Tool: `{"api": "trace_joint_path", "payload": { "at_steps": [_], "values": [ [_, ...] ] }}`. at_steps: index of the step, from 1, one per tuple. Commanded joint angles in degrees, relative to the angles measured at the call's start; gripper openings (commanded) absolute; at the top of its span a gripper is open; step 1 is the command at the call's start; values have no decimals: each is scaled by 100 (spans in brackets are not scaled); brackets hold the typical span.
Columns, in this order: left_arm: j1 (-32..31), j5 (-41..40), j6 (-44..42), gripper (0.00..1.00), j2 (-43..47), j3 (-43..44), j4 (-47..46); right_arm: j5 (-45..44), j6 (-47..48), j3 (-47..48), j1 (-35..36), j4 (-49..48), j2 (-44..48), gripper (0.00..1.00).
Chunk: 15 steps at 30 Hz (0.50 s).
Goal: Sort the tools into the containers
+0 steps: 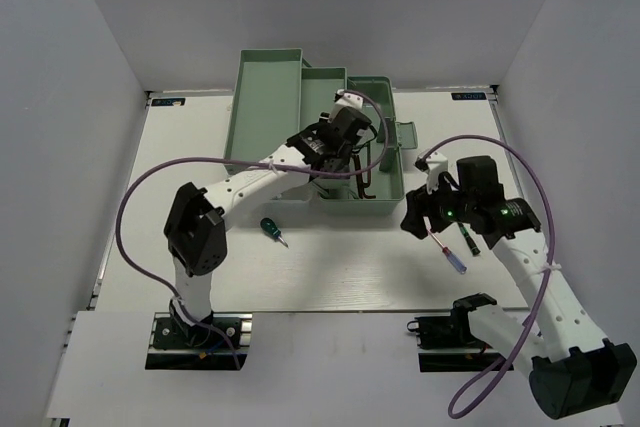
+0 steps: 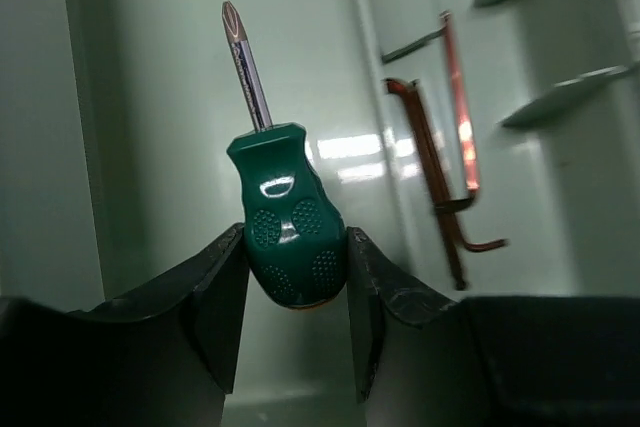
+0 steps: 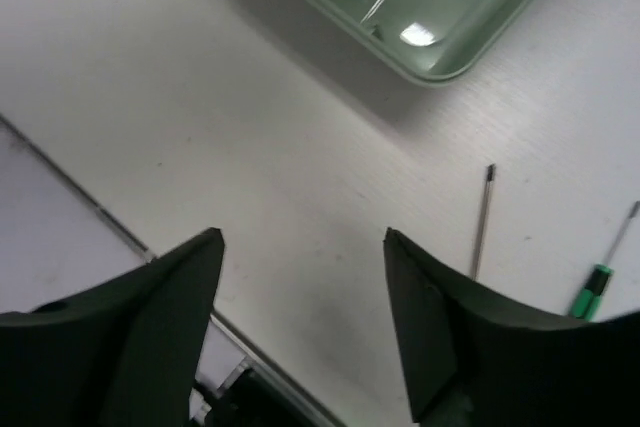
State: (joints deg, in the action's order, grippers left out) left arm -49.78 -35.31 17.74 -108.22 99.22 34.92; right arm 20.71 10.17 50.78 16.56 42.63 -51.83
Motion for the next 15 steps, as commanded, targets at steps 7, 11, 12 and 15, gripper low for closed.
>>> {"api": "trace_joint_path", "payload": {
  "at_steps": [7, 11, 12, 15],
  "values": [
    [249, 515, -639, 75, 188, 1027, 147, 2031, 828, 222, 49, 387, -582, 75],
    [144, 753, -912, 81, 320, 1722, 147, 2447, 960, 2, 513, -411, -898, 67],
    [92, 875, -982, 81, 424, 1854, 234, 2394, 934, -51, 620, -709, -1020, 65],
    [91, 929, -738, 65, 1143, 1804, 296, 1903, 890, -95, 1427, -1212, -1302, 64]
  ]
}}
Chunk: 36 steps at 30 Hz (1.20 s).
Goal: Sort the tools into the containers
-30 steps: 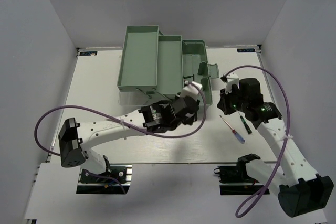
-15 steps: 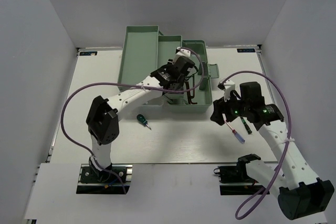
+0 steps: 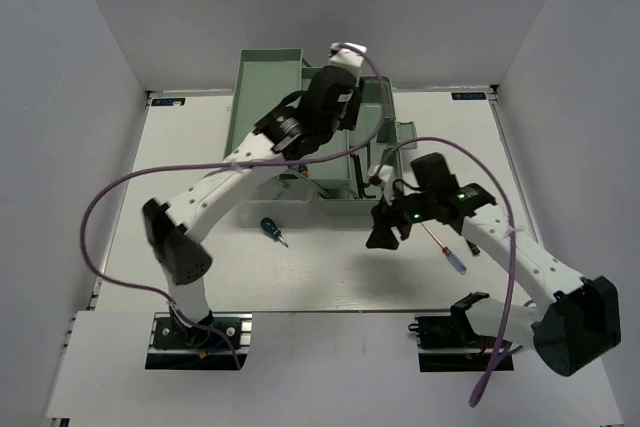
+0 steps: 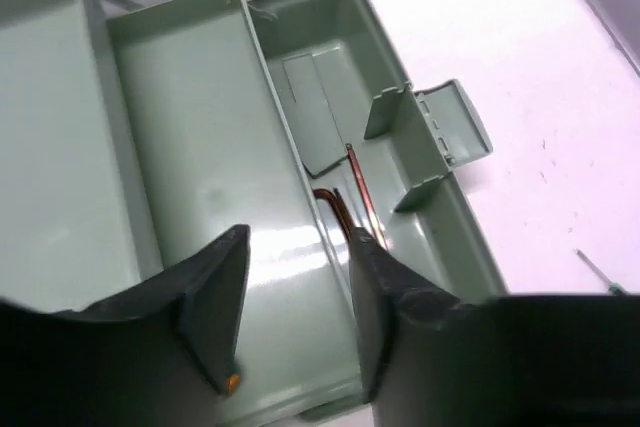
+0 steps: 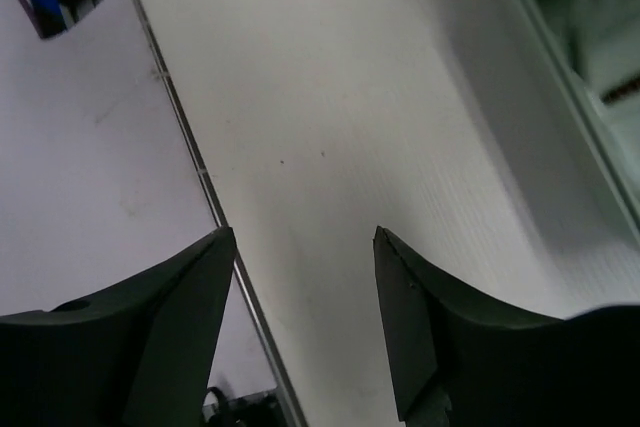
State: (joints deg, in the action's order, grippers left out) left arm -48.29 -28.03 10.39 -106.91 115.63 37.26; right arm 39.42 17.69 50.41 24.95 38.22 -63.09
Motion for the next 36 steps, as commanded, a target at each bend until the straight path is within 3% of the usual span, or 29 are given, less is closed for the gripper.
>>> {"api": "trace_joint_path", "payload": {
  "at_steps": [1, 2, 3, 5, 6, 7, 8, 9, 11, 18, 25, 36],
  "values": [
    [-57, 202, 59, 50, 1345, -422, 2, -222, 155, -84, 973, -1068, -395, 64],
    [-57, 106, 138, 17, 2114, -793, -51, -668, 95, -189, 1394, -1253, -467, 58],
    [-57, -52, 347, 6, 2540, -1562, -52, -1029, 50, -277, 1807, -1473, -493, 56],
    [-57, -228, 620, 0, 3375, -2244, 132, -1722, -37, -600, 2214, -2351, -704, 53],
    [-57, -473, 778, 5, 4162, -2543, 272, -2162, -125, -664, 2695, -2798, -861, 53],
    [-57, -571, 1085, 16, 4535, -3050, 604, -2419, -439, -725, 2839, -3211, -1080, 55],
    [-57, -650, 1270, 32, 4887, -3247, 808, -2648, -564, -769, 2944, -3415, -1213, 57],
    [-57, -842, 1472, 56, 5204, -3545, 1036, -3172, -818, -752, 3198, -3765, -1484, 61],
    [-57, -923, 1930, 66, 5978, -3758, 1597, -3640, -1335, -630, 3375, -4354, -2045, 66],
    [4, -976, 2564, 69, 6674, -4118, 2444, -4556, -2094, 370, 3833, -5077, -3497, 73],
    [4, -923, 2836, 69, 6956, -4373, 2655, -4750, -2244, 1539, 4193, -5175, -4649, 76],
    [4, -923, 2951, 69, 7184, -4321, 3051, -5348, -2217, 2280, 4387, -5026, -5530, 74]
  ]
}}
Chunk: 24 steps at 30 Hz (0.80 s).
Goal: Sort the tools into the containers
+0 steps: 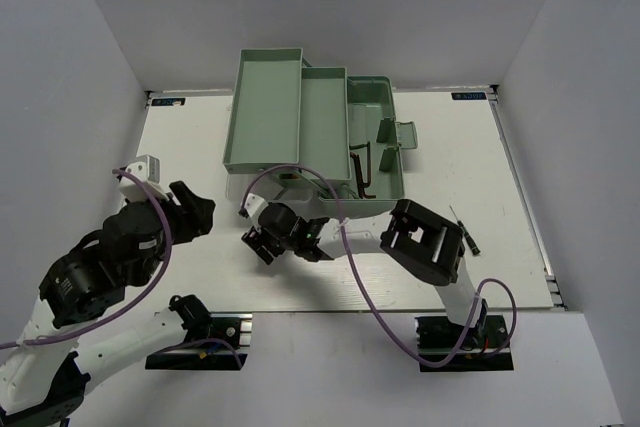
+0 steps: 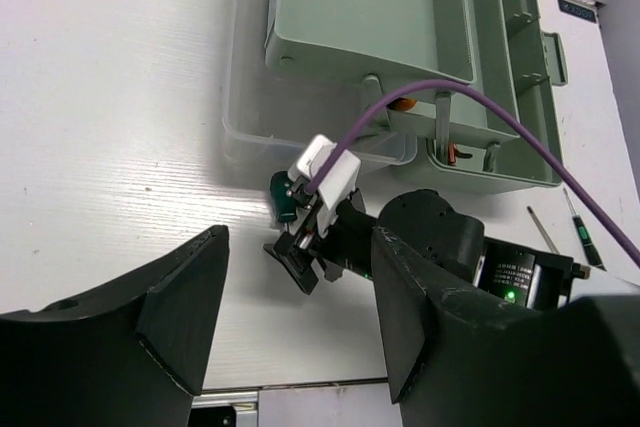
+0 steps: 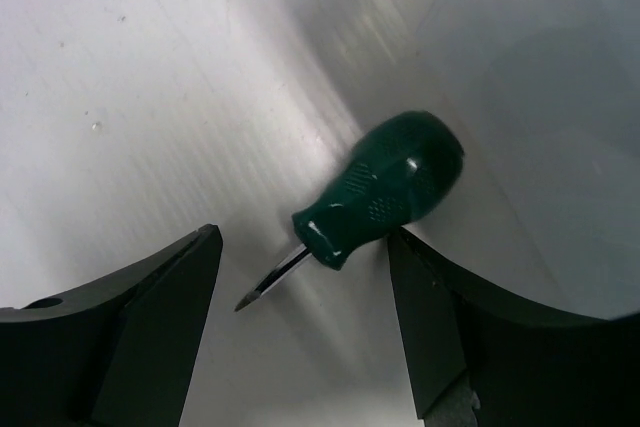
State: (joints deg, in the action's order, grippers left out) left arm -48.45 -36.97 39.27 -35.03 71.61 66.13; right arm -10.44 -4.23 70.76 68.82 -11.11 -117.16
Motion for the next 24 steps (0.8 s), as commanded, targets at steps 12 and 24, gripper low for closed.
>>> {"api": "trace_joint_path", "payload": {
  "at_steps": [12, 24],
  "values": [
    [19, 242, 64, 69, -4, 28, 129, -828, -465, 526, 18, 171, -448, 58],
    [19, 979, -356, 68, 48, -638, -581, 1187, 175, -385, -148, 969, 1506, 0]
  ]
}}
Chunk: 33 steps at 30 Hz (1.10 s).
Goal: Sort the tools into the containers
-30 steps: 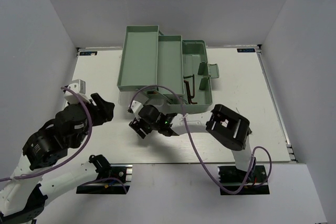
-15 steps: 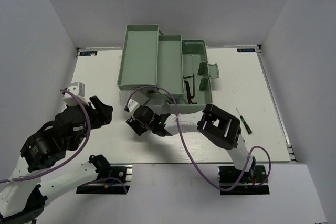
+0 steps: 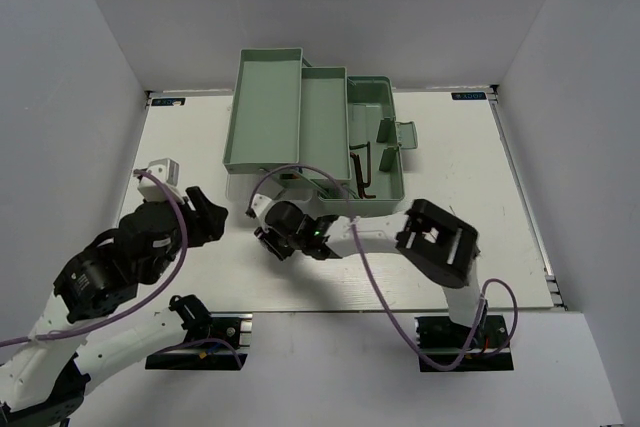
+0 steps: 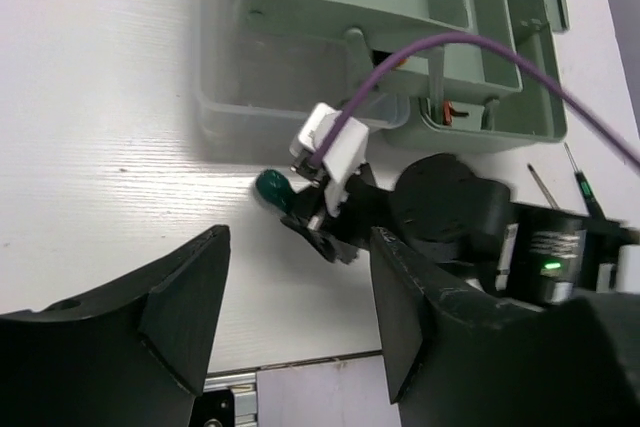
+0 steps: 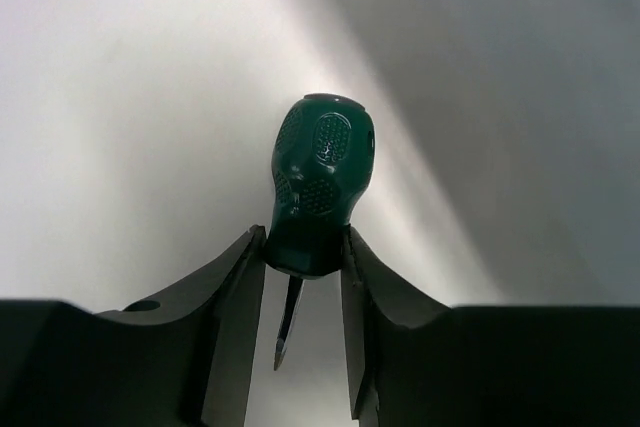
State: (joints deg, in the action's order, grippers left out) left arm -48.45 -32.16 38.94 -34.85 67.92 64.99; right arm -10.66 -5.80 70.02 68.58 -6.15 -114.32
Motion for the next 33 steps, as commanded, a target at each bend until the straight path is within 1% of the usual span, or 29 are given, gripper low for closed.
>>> {"api": "trace_joint_path", "payload": {
  "at_steps": [1, 2, 3, 5, 7, 8, 9, 10, 14, 16, 19, 20, 21, 23, 24, 27, 29, 33],
  "values": [
    [19, 605, -378, 67, 92, -358, -548, 1467, 360, -426, -134, 527, 1463, 0],
    [19, 728, -448, 67, 145, -463, -636, 1948, 404, -506, -169, 553, 1709, 0],
    [19, 938, -509, 67, 145, -673, -733, 2110, 526, -768, -282, 597, 2164, 0],
    [19, 1132, -563, 67, 207, -876, -952, 2304, 852, -875, -353, 1237, 3052, 0],
    [19, 1405, -624, 67, 338, -1157, -1102, 2226, 1194, -1078, -511, 1484, 3485, 0],
    [19, 1467, -624, 67, 339, -1237, -1216, 1999, 1335, -1104, -573, 1877, 4096, 0],
    [19, 1598, -676, 67, 339, -1350, -1278, 1736, 1345, -1122, -695, 2029, 4294, 0],
    [19, 1651, -677, 67, 339, -1352, -1331, 1542, 1615, -1105, -801, 2404, 4818, 0],
    [19, 1871, -878, 67, 277, -1631, -1769, 1163, 2020, -1061, -1048, 2890, 5384, 0],
    [19, 2020, -984, 67, 155, -1694, -2042, 855, 2013, -1061, -1231, 2866, 5325, 0],
    [-50, 2275, -1037, 67, -240, -1765, -2403, 723, 1908, -982, -1452, 2418, 4938, 0],
    [-51, 2415, -1090, 68, -346, -1765, -2456, 723, 1873, -833, -1557, 2313, 4824, 0],
    [-51, 2486, -1090, 68, -495, -1765, -2561, 644, 1759, -754, -1654, 2051, 4466, 0],
    [-51, 2600, -1090, 68, -557, -1817, -2631, 504, 1671, -377, -1864, 1969, 4200, 0],
    [-51, 2601, -1090, 68, -558, -1817, -2632, 486, 1548, -279, -1918, 1977, 3807, 0],
    [-51, 2601, -1090, 68, -496, -1738, -2545, 354, 1399, 81, -2190, 1872, 3322, 0],
    [-51, 2539, -1037, 68, -365, -1581, -2422, 459, 1337, 336, -2418, 1907, 3137, 0],
    [-51, 2478, -1037, 68, -312, -1527, -2228, 766, 1284, 521, -2629, 1934, 3004, 0]
  ]
}}
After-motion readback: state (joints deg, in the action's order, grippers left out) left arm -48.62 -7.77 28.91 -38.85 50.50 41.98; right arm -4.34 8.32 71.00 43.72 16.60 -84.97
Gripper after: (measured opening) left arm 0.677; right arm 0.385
